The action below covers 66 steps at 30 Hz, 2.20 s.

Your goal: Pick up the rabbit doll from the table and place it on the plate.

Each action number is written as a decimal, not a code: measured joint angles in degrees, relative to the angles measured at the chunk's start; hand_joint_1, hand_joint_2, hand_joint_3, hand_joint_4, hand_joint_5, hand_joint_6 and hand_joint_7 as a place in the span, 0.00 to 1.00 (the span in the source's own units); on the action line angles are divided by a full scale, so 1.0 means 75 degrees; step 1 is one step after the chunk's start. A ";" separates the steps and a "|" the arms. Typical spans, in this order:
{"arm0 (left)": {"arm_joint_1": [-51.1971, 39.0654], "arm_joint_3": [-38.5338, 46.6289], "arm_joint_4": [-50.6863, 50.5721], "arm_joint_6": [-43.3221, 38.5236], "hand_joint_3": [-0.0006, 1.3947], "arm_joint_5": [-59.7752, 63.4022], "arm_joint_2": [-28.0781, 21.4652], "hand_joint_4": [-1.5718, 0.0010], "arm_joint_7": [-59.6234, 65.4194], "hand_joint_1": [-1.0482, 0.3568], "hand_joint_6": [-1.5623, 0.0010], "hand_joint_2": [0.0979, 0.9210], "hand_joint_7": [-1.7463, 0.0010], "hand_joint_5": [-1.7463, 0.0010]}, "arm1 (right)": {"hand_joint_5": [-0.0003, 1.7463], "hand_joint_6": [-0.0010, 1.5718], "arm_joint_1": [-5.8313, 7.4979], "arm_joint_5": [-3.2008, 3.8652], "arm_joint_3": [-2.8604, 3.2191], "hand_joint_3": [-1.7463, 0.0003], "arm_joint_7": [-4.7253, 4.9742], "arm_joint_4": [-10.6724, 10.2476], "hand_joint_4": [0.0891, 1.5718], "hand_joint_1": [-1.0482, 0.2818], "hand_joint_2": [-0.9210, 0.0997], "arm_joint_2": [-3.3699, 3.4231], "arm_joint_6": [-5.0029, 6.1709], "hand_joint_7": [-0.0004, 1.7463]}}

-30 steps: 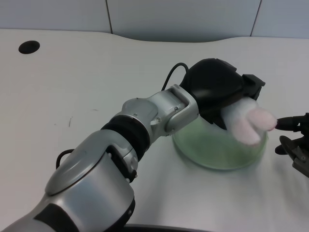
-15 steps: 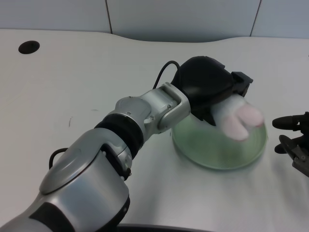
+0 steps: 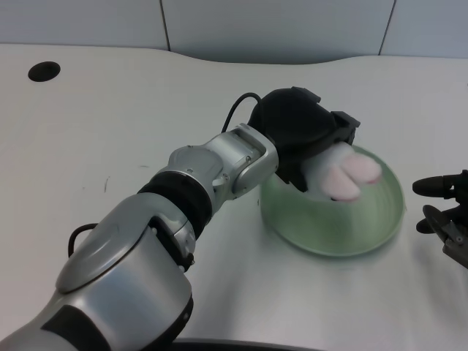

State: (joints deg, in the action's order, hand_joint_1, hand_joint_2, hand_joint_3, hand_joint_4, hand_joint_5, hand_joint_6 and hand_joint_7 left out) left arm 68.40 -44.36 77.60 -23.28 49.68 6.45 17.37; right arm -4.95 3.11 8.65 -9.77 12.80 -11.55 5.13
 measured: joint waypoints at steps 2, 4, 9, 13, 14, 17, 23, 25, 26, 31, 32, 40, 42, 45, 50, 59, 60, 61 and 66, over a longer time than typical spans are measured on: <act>0.0000 -0.0050 0.0000 0.0044 0.08 0.0086 0.0000 0.98 0.0003 0.21 0.87 1.00 0.87 0.70 | 0.76 0.28 0.0000 0.0000 0.0000 0.77 -0.0001 -0.0001 0.19 0.60 0.00 0.0000 0.0000 0.52; 0.0000 -0.0058 0.0000 0.0062 0.09 0.0110 0.0001 1.00 0.0003 0.19 0.93 1.00 0.90 0.83 | 0.76 0.28 0.0000 0.0000 0.0000 0.77 -0.0002 -0.0001 0.19 0.60 0.00 0.0000 0.0000 0.52; 0.0001 -0.0058 0.0000 0.0163 0.10 0.0116 0.0001 1.00 0.0004 0.11 1.00 1.00 0.97 0.99 | 0.77 0.28 0.0000 0.0000 0.0000 0.77 -0.0002 -0.0001 0.19 0.61 0.00 0.0000 -0.0002 0.52; 0.0001 -0.0069 0.0000 0.0200 0.11 0.0130 -0.0004 1.00 0.0008 0.08 1.00 1.00 1.00 1.00 | 0.77 0.28 0.0000 0.0000 0.0000 0.77 -0.0002 -0.0001 0.19 0.61 0.00 -0.0001 -0.0006 0.52; 0.0001 -0.0069 0.0000 0.0212 0.11 0.0129 -0.0008 1.00 0.0008 0.08 1.00 1.00 1.00 1.00 | 0.77 0.28 0.0000 0.0000 0.0000 0.77 -0.0002 -0.0001 0.19 0.61 0.00 -0.0001 -0.0006 0.52; 0.0002 -0.0049 -0.0002 0.0226 0.11 0.0126 -0.0055 1.00 0.0007 0.09 1.00 1.00 1.00 1.00 | 0.78 0.28 0.0000 0.0004 0.0004 0.77 -0.0008 -0.0001 0.20 0.61 0.00 -0.0001 -0.0006 0.52; 0.0033 0.0200 -0.0010 0.0225 0.10 0.0005 -0.0369 1.00 -0.0003 0.10 1.00 1.00 1.00 1.00 | 0.80 0.28 0.0000 0.0020 0.0015 0.77 -0.0064 0.0004 0.19 0.61 0.00 -0.0002 -0.0005 0.52; 0.0033 0.0212 -0.0010 0.0224 0.10 -0.0002 -0.0390 1.00 -0.0009 0.10 1.00 1.00 1.00 1.00 | 0.80 0.28 0.0000 0.0020 0.0015 0.77 -0.0069 0.0005 0.18 0.61 0.00 -0.0002 -0.0005 0.52; 0.0033 0.0212 -0.0010 0.0222 0.10 -0.0002 -0.0386 1.00 -0.0010 0.10 1.00 1.00 1.00 1.00 | 0.80 0.28 0.0000 0.0020 0.0015 0.77 -0.0070 0.0007 0.18 0.61 0.00 -0.0002 -0.0005 0.52; -0.0067 0.0514 -0.0090 -0.0081 0.09 -0.0333 -0.0459 0.97 -0.0111 0.13 0.97 1.00 0.99 0.99 | 0.80 0.29 -0.0030 0.0019 0.0006 0.77 -0.0084 0.0056 0.19 0.61 0.00 0.0003 0.0037 0.52; -0.0263 0.0958 -0.0264 -0.0638 0.09 -0.0839 -0.0678 0.97 -0.0223 0.14 0.96 1.00 0.98 0.98 | 0.80 0.29 -0.0048 0.0015 0.0007 0.78 -0.0095 0.0136 0.19 0.61 0.00 0.0000 0.0144 0.52; -0.2279 0.3711 -0.0931 -0.2327 0.06 -0.4123 -0.2034 0.77 -0.2407 0.22 0.79 1.00 0.93 0.88 | 0.78 0.29 -0.0123 0.0064 0.0090 0.79 -0.0169 0.0637 0.19 0.62 0.00 -0.0154 0.0433 0.52; -0.2731 0.3997 -0.1050 -0.2319 0.06 -0.4477 -0.2015 0.75 -0.2758 0.22 0.78 1.00 0.93 0.87 | 0.78 0.29 -0.0182 0.0125 0.0090 0.79 -0.0193 0.0653 0.19 0.62 0.00 -0.0156 0.0475 0.52; -0.3256 0.4323 -0.1573 -0.2287 0.12 -0.4878 -0.1939 0.70 -0.2970 0.24 0.70 1.00 0.96 0.77 | 0.77 0.29 -0.0216 0.0143 0.0090 0.79 -0.0217 0.0737 0.19 0.61 0.00 -0.0161 0.0566 0.52; -0.4440 0.4937 -0.2880 -0.1714 0.19 -0.5705 -0.1875 0.73 -0.3459 0.22 0.62 1.00 0.97 0.55 | 0.78 0.29 -0.0225 0.0171 0.0115 0.79 -0.0232 0.0892 0.20 0.62 0.00 -0.0191 0.0691 0.52; -0.6411 0.5936 -0.5067 0.0867 0.37 -0.7195 -0.1893 0.66 -0.4271 0.35 0.50 1.00 0.61 0.01 | 0.78 0.30 -0.0270 0.0180 0.0140 0.78 -0.0253 0.0946 0.21 0.62 0.00 -0.0209 0.0795 0.53; -0.6566 0.5968 -0.5221 0.1095 0.37 -0.7263 -0.1933 0.66 -0.4344 0.35 0.51 1.00 0.58 0.00 | 0.78 0.30 -0.0274 0.0190 0.0139 0.78 -0.0279 0.0947 0.21 0.62 0.00 -0.0209 0.0804 0.53; -0.6706 0.5994 -0.5387 0.1349 0.37 -0.7320 -0.1983 0.65 -0.4446 0.34 0.51 1.00 0.54 0.02 | 0.79 0.30 -0.0278 0.0195 0.0140 0.78 -0.0294 0.0947 0.21 0.62 0.00 -0.0208 0.0812 0.53; -0.7047 0.6010 -0.6034 0.2267 0.37 -0.7389 -0.2168 0.64 -0.4712 0.34 0.52 1.00 0.50 0.03 | 0.79 0.29 -0.0278 0.0202 0.0147 0.78 -0.0302 0.0946 0.20 0.62 0.00 -0.0208 0.0814 0.53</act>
State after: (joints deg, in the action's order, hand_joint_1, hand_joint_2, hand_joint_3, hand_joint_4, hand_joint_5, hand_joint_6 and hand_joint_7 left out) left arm 15.55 0.72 32.35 -6.28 -5.73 -9.81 -17.97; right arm -7.04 4.63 9.75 -12.04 19.89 -13.12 11.23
